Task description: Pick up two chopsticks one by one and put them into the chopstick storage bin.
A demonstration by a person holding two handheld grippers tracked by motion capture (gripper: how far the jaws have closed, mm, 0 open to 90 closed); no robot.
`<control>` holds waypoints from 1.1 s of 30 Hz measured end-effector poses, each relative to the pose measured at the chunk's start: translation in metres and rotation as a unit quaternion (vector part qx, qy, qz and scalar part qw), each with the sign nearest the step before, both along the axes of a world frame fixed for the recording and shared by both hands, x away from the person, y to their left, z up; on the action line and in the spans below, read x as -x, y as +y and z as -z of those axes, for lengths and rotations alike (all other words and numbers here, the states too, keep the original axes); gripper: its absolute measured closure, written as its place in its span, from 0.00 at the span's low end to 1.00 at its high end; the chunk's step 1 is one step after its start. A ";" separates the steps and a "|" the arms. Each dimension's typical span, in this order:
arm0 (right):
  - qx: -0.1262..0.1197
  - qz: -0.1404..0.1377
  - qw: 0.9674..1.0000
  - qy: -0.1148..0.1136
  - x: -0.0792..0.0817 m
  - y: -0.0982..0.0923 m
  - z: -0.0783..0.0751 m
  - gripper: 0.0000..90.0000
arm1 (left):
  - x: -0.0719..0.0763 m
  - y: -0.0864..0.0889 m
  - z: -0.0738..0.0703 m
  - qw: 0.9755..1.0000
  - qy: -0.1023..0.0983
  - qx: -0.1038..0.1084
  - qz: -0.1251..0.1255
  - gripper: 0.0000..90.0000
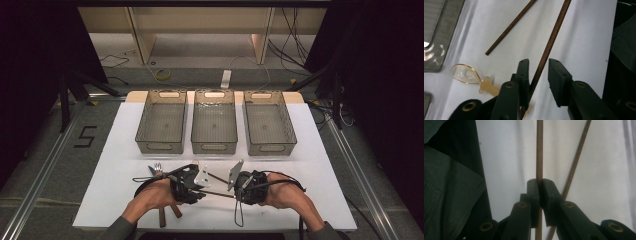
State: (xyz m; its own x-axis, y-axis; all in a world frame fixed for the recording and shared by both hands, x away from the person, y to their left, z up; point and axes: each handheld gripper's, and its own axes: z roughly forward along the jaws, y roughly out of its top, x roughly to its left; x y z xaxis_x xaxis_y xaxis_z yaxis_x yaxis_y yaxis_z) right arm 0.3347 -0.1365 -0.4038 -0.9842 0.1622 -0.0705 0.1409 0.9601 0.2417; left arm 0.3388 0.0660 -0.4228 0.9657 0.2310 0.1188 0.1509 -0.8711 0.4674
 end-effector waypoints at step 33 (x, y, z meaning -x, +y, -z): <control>-0.136 0.141 0.980 -0.023 -0.021 -0.044 -0.015 0.38 | -0.009 0.020 -0.006 0.997 0.054 0.008 -0.054 0.95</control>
State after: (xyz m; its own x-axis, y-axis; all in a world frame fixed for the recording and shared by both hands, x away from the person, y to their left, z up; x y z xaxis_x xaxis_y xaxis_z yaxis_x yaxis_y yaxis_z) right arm 0.3561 -0.1806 -0.3886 -0.8942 0.4466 -0.0305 0.3745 0.7838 0.4954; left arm 0.3476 0.0860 -0.4172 0.9418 0.3361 0.0105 0.2944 -0.8392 0.4572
